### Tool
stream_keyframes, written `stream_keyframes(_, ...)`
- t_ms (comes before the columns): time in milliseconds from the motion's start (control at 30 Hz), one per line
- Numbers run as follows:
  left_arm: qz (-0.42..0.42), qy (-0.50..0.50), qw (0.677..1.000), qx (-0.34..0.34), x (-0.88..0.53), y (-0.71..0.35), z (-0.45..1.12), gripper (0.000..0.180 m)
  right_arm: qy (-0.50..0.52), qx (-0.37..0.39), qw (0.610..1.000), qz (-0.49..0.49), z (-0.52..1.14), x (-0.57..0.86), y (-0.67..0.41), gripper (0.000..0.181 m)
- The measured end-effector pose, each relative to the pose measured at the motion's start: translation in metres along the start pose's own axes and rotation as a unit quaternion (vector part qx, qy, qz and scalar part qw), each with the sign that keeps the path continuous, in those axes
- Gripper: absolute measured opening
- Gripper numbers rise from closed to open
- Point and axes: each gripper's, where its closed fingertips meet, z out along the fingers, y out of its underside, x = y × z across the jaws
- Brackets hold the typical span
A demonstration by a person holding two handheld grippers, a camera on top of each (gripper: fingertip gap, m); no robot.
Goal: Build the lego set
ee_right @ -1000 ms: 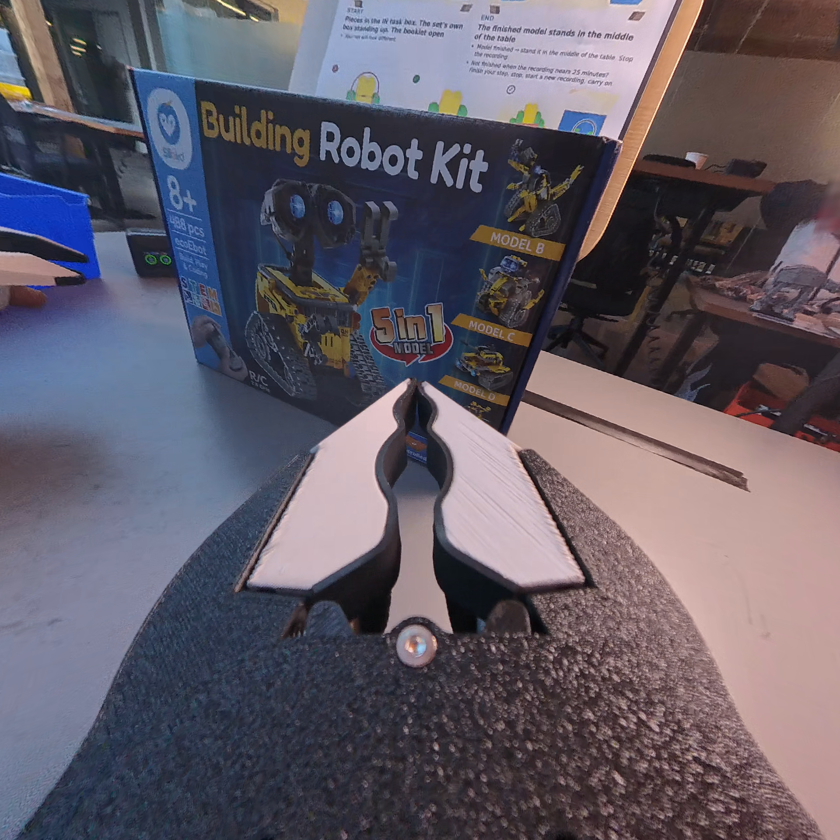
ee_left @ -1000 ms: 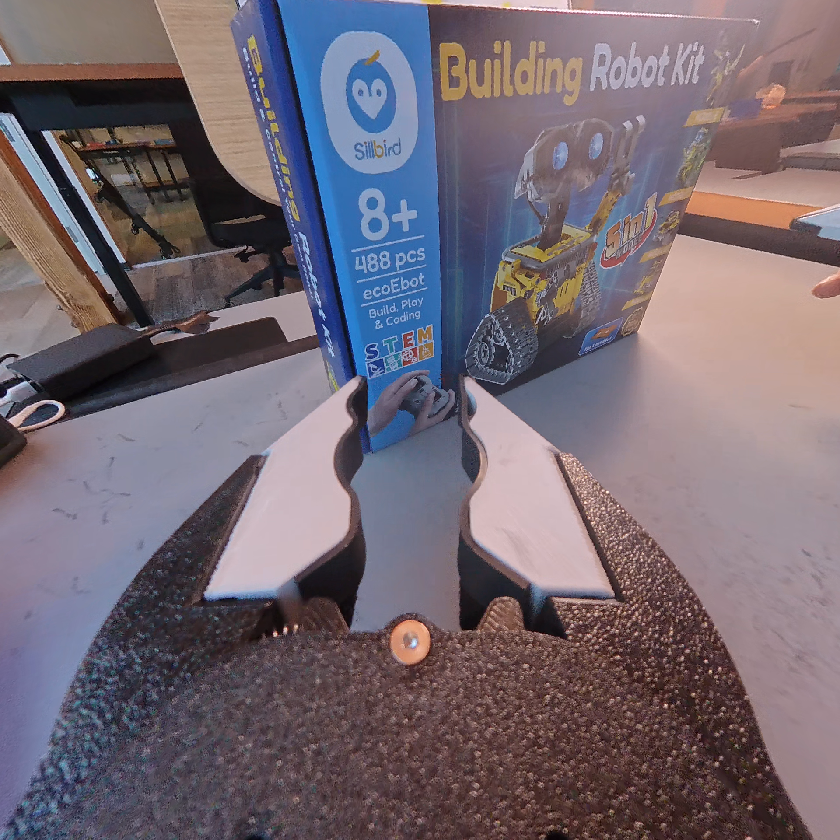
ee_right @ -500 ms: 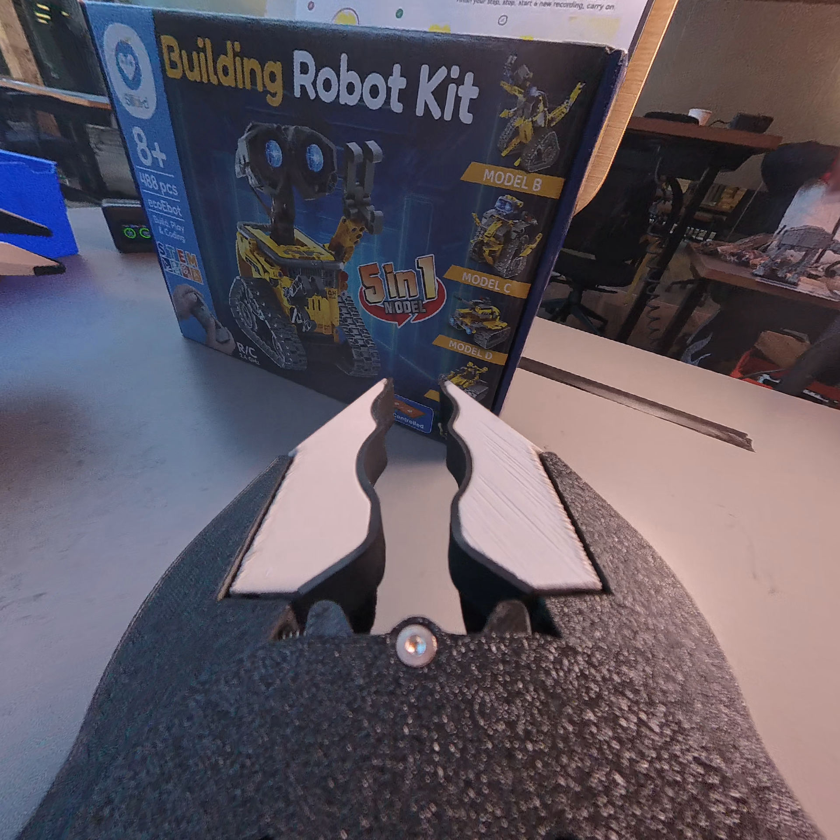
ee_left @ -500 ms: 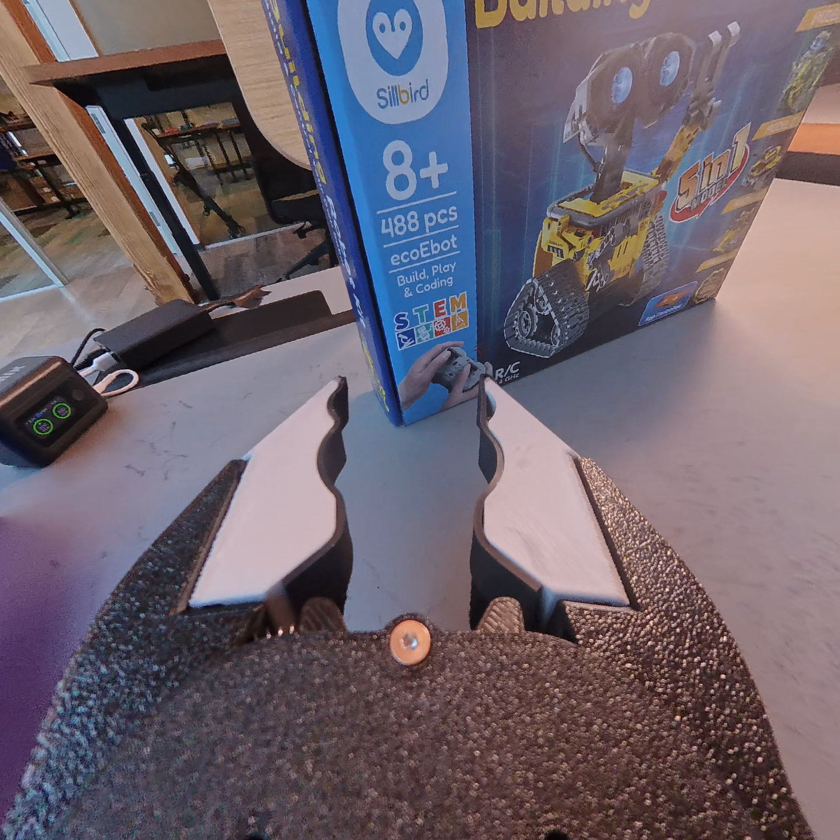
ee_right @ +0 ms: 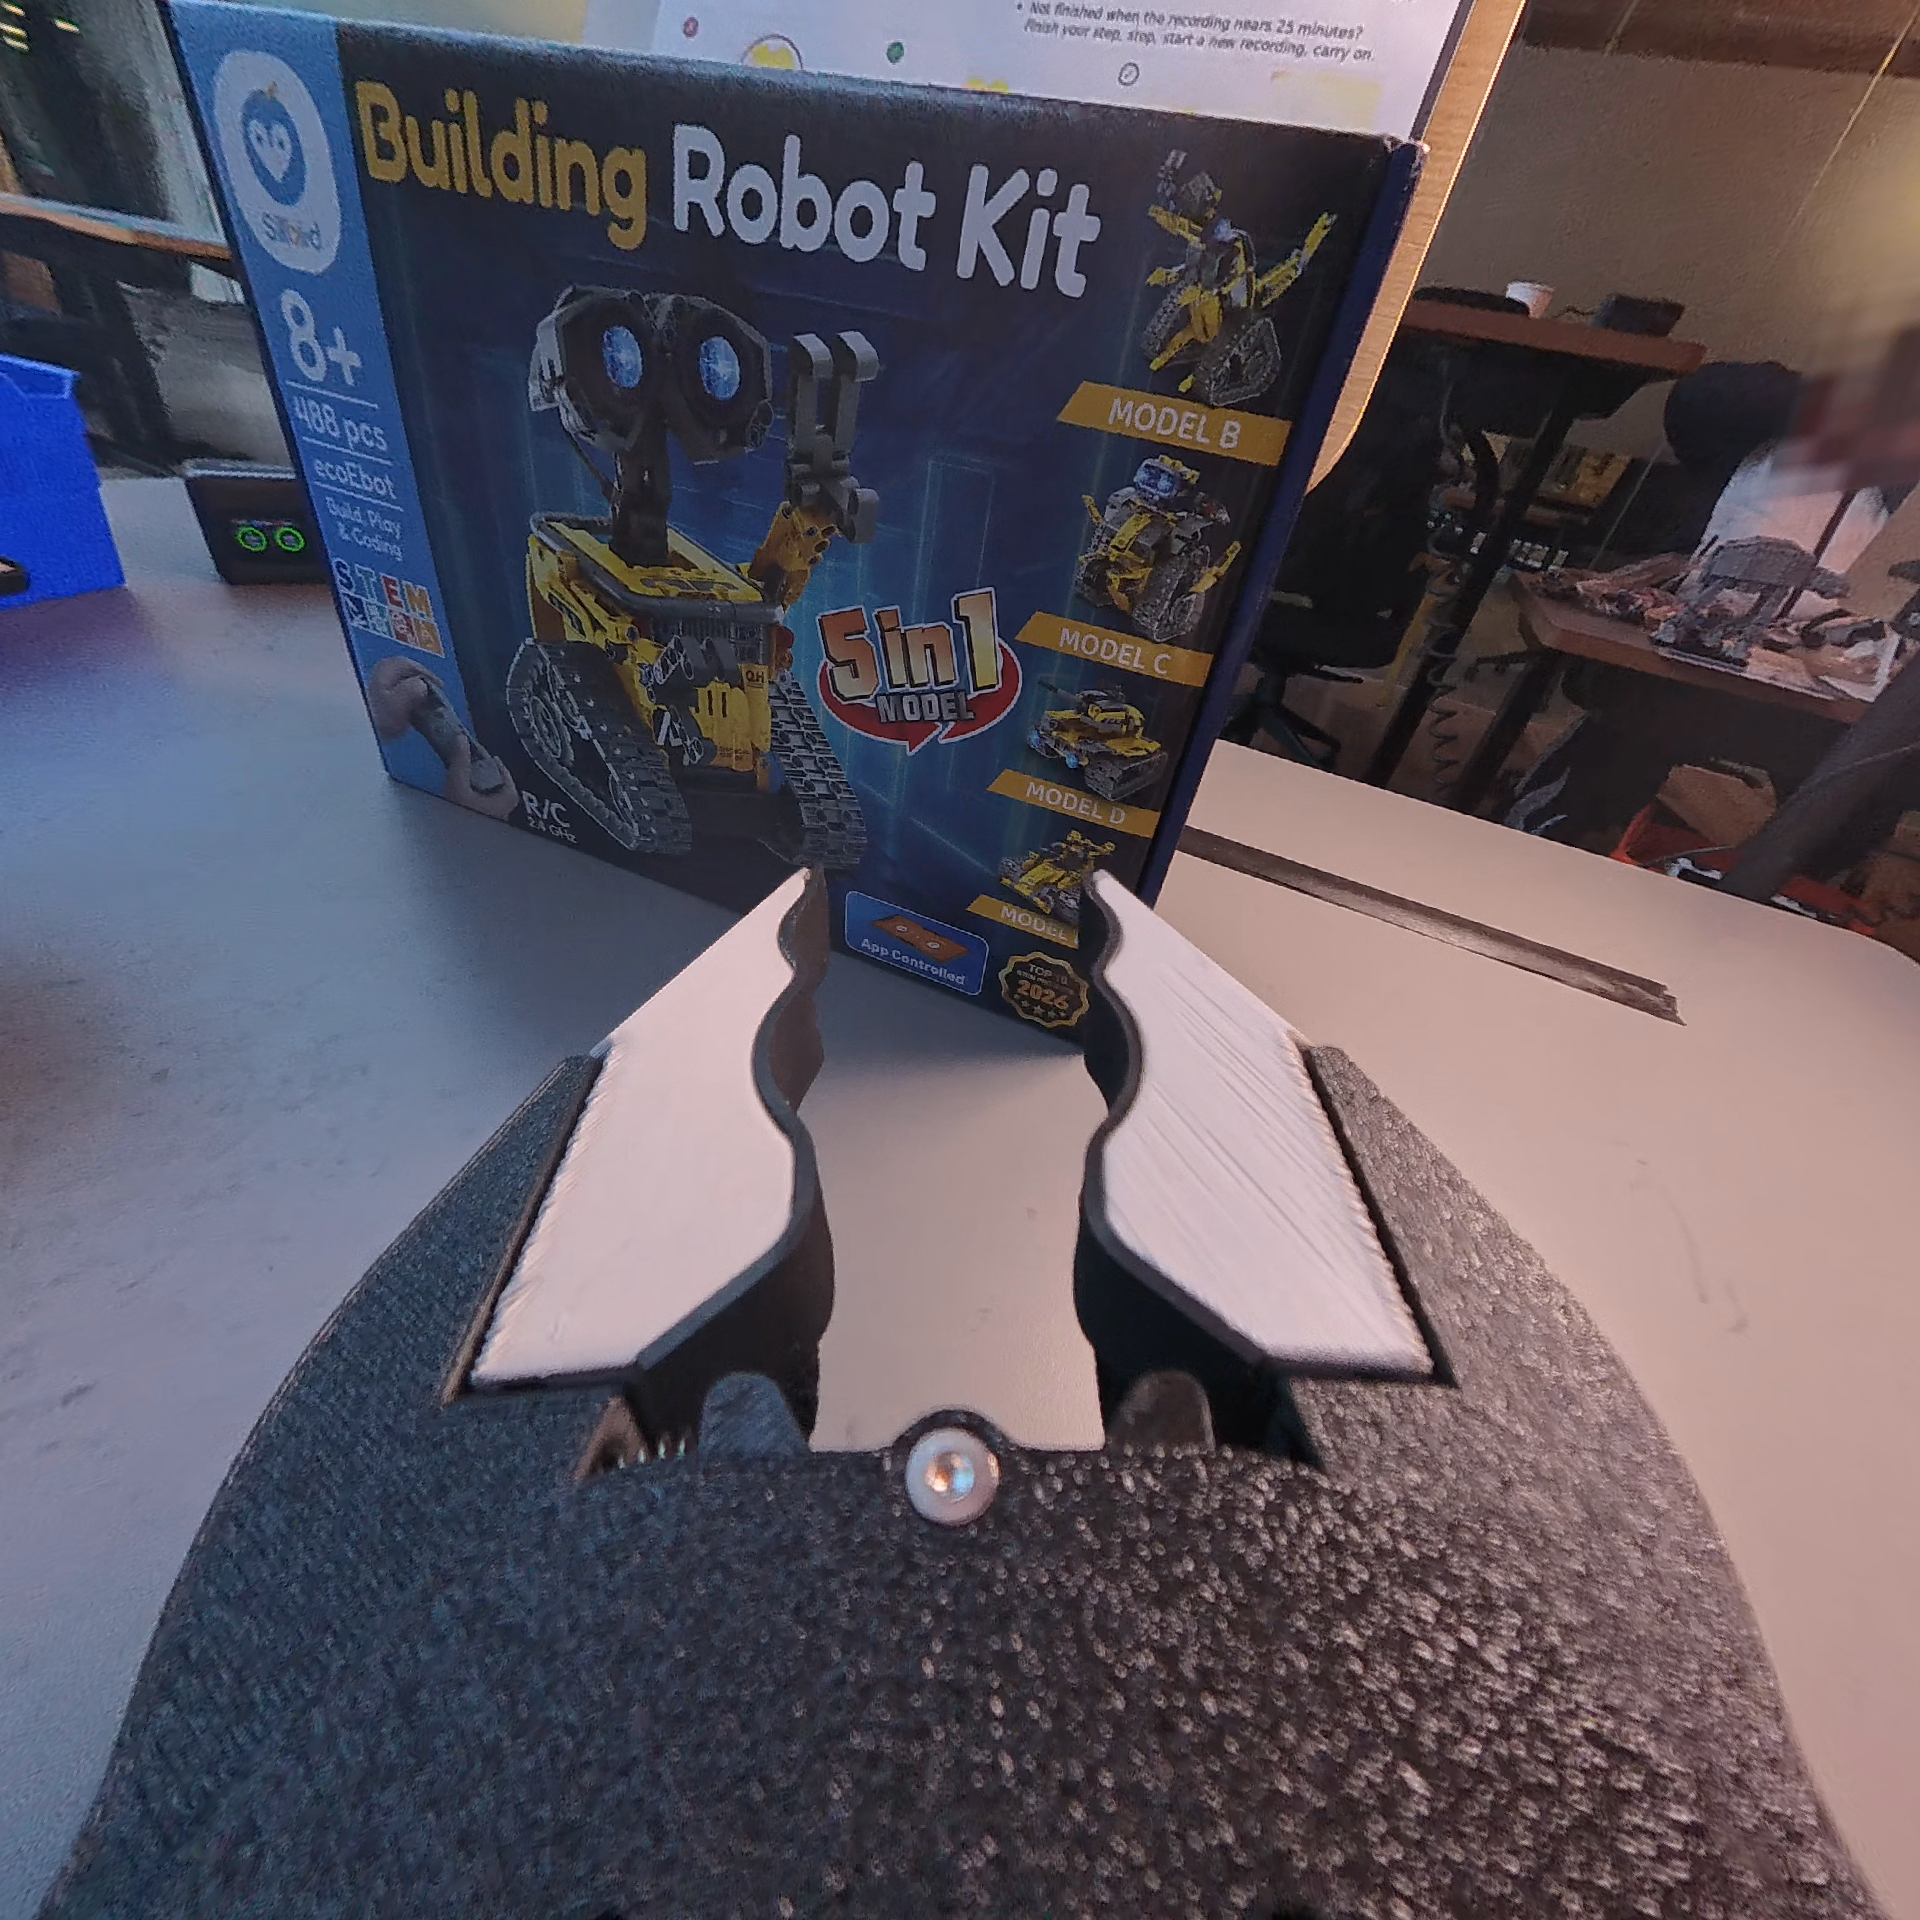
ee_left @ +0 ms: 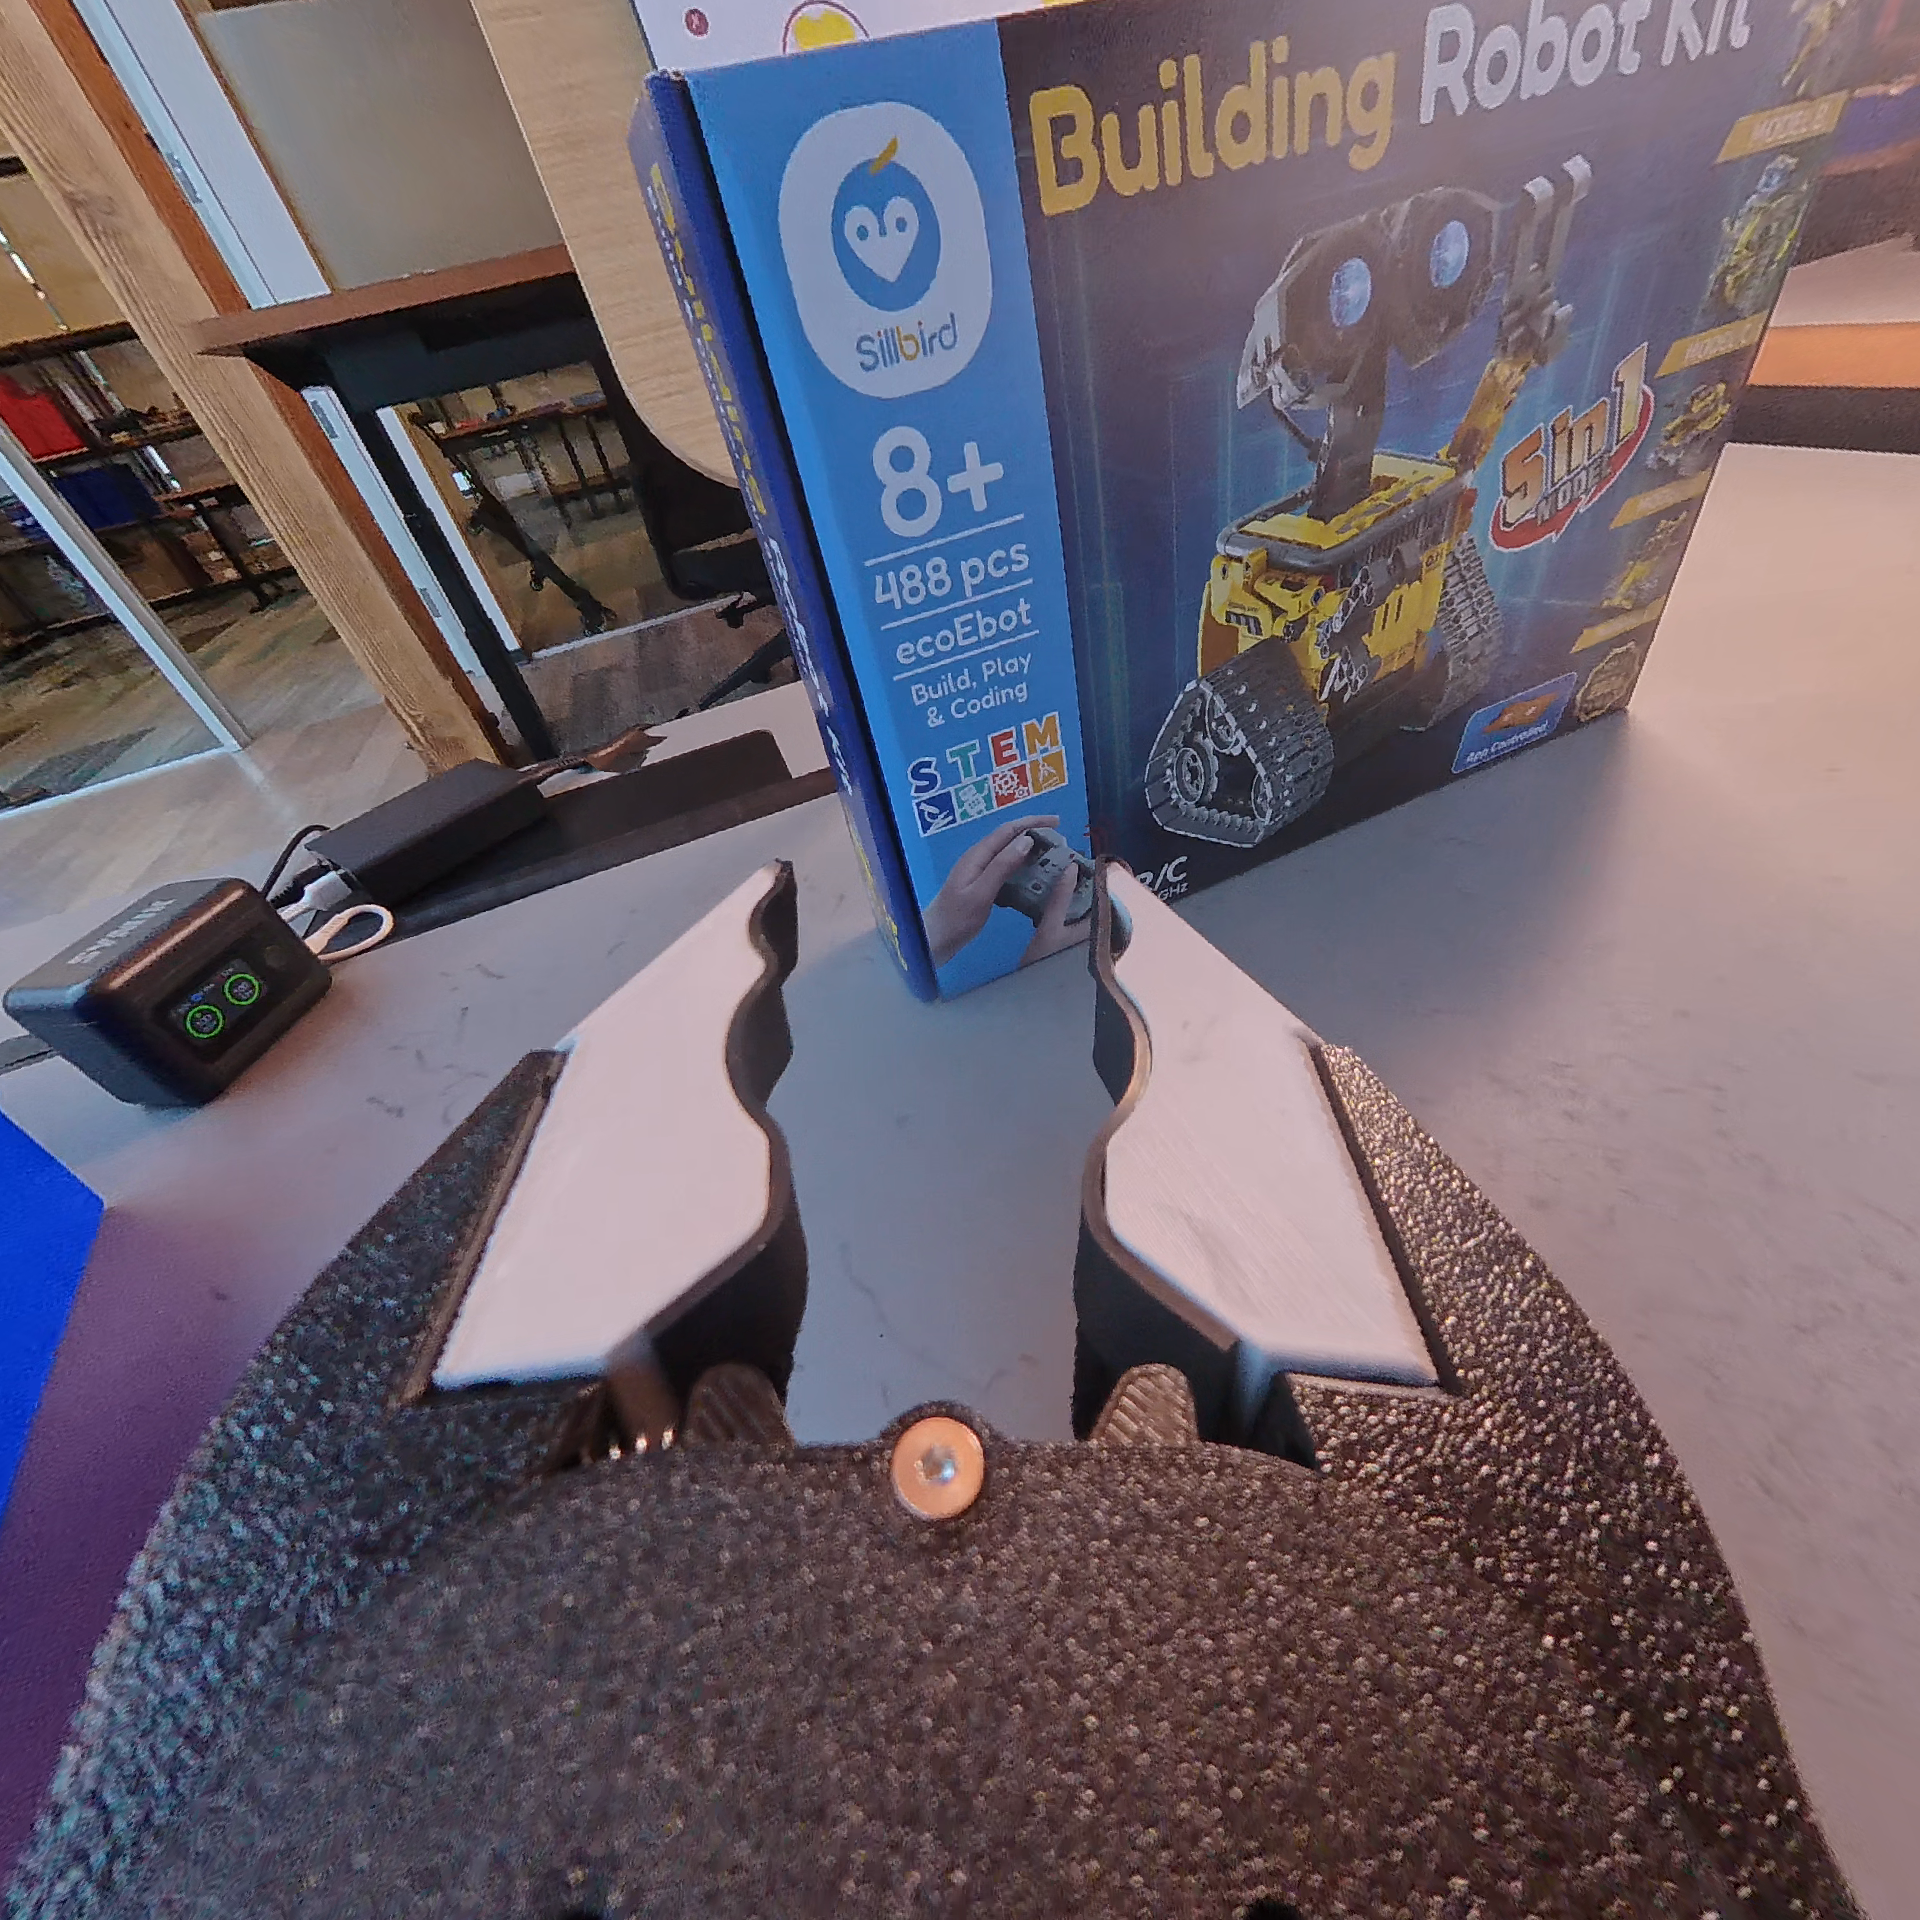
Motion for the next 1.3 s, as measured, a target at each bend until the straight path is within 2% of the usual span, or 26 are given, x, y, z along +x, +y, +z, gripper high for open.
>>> stream_keyframes(367, -0.017, -0.006, 1.000, 0.007, -0.005, -0.003, -0.003, 0.056, -0.003, 0.009, 0.999, -0.042, 0.002, -0.012, -0.002, 0.048)
stream_keyframes(800, 0.004, -0.069, 0.998, 0.009, -0.023, -0.015, -0.012, 0.050, 0.006, 0.063, 0.998, -0.018, -0.013, -0.001, -0.031, 0.047)
stream_keyframes(933, -0.019, -0.081, 0.996, 0.023, -0.034, -0.021, -0.018, 0.049, 0.018, 0.094, 0.995, 0.033, -0.020, 0.009, -0.042, 0.046)
stream_keyframes(1167, -0.088, -0.090, 0.992, 0.025, -0.055, -0.016, -0.023, 0.048, 0.027, 0.080, 0.990, 0.110, -0.016, 0.026, -0.029, 0.045)
stream_keyframes(1300, -0.099, -0.094, 0.990, 0.032, -0.061, -0.018, -0.027, 0.048, 0.028, 0.075, 0.991, 0.110, -0.014, 0.026, -0.027, 0.046)
